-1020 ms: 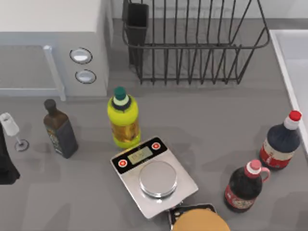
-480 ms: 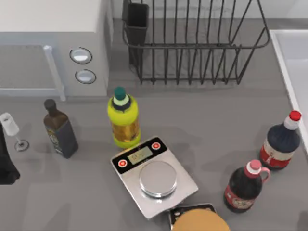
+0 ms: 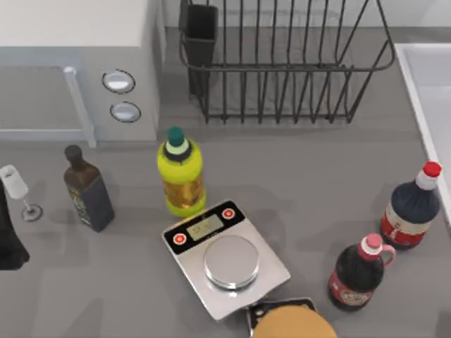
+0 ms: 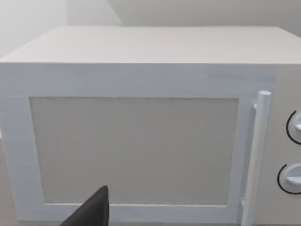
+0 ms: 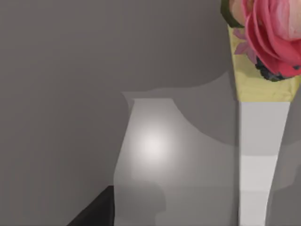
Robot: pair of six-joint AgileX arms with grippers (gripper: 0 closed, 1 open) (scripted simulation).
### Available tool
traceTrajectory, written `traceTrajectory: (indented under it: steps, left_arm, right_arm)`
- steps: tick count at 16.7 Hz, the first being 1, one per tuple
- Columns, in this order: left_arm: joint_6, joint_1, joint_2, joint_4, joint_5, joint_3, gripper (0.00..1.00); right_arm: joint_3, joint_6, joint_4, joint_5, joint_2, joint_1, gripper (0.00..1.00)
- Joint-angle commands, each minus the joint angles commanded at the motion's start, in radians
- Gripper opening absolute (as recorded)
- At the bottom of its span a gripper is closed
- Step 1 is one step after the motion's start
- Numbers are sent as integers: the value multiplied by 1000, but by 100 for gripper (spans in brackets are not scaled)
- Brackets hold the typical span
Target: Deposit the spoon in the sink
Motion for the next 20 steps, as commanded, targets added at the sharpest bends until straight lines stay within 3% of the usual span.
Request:
traceTrajectory:
  steps: [12,20]
  left_arm:
    - [0,0,0,0,0,0,100]
    - [0,0,0,0,0,0,100]
  right_arm:
    - [0,0,0,0,0,0,2]
    - [0,0,0,0,0,0,0]
